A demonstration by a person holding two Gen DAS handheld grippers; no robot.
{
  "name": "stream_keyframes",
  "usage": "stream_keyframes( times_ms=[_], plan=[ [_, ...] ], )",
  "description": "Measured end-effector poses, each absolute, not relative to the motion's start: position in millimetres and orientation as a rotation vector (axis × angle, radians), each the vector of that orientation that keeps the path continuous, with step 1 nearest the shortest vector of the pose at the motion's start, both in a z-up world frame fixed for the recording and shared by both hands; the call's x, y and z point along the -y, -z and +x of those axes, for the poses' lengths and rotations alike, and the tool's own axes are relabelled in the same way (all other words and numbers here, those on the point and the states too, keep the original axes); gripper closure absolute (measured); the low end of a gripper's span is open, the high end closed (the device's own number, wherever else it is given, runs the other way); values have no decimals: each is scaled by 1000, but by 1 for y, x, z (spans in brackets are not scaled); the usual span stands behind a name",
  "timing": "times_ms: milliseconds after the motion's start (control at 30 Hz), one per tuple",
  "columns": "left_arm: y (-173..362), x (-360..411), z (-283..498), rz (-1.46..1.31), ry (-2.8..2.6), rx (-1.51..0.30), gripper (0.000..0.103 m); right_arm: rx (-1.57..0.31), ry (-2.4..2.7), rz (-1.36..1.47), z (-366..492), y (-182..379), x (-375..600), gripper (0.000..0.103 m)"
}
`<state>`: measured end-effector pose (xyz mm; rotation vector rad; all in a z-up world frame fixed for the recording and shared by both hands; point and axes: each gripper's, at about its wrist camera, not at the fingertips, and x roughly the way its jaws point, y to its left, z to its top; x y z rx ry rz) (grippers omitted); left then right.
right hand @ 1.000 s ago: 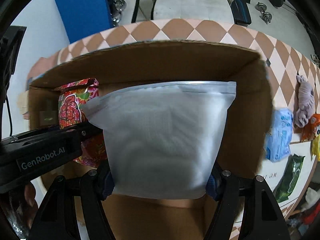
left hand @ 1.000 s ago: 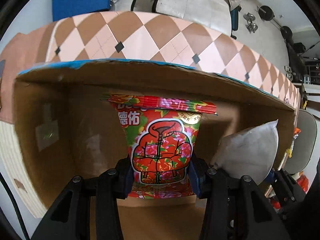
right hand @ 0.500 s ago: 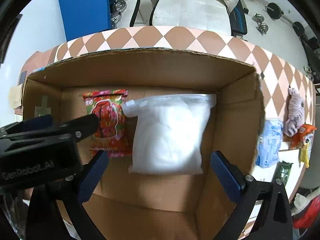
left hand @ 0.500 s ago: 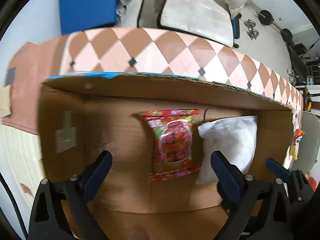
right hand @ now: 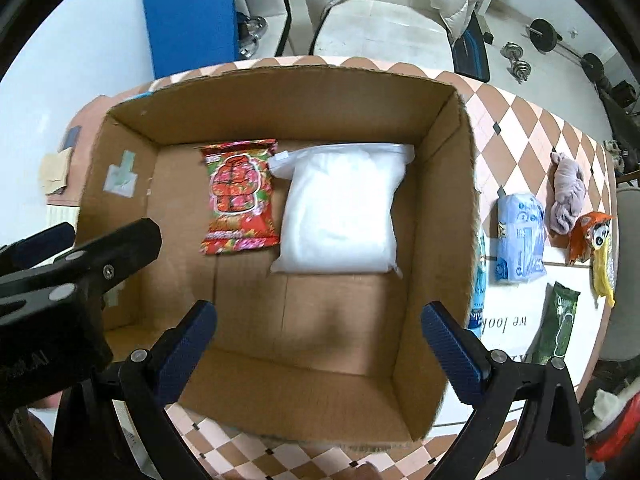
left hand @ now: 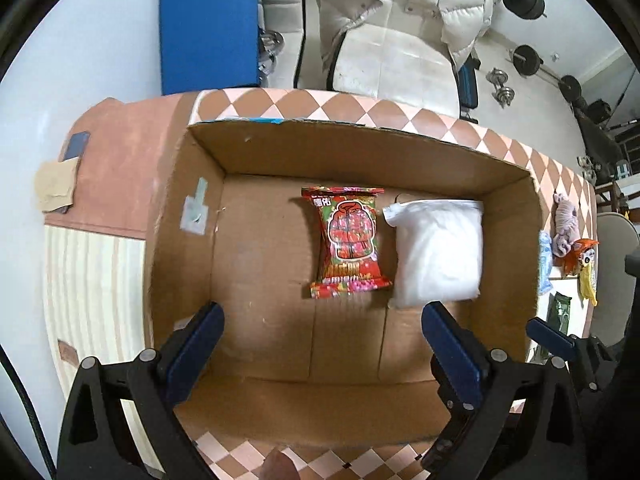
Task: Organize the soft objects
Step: 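Carry both bags into the cardboard box and open both tools, then grasp the blue milk pack with the left tool while the right tool grasps the green bag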
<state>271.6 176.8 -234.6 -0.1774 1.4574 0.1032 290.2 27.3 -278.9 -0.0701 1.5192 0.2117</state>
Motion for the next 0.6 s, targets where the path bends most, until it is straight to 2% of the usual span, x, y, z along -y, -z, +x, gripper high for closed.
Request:
stream_keyframes(
  times_ms=[200,333,400,600],
  plan=[
    [167,-132,267,-174,-106,-1306,2,-1433,-166,75,279,232,58,0],
    [142,-50,285,-100,26,-1290,2,-1409,-25,136,272,213,153,0],
    [155,-6,304,-65,96,-1346,2,-1423,67,171,268,221,208,0],
    [277,118,363,-21,238,-1670,2,-1562,219,275,271,301,314,0]
  ],
)
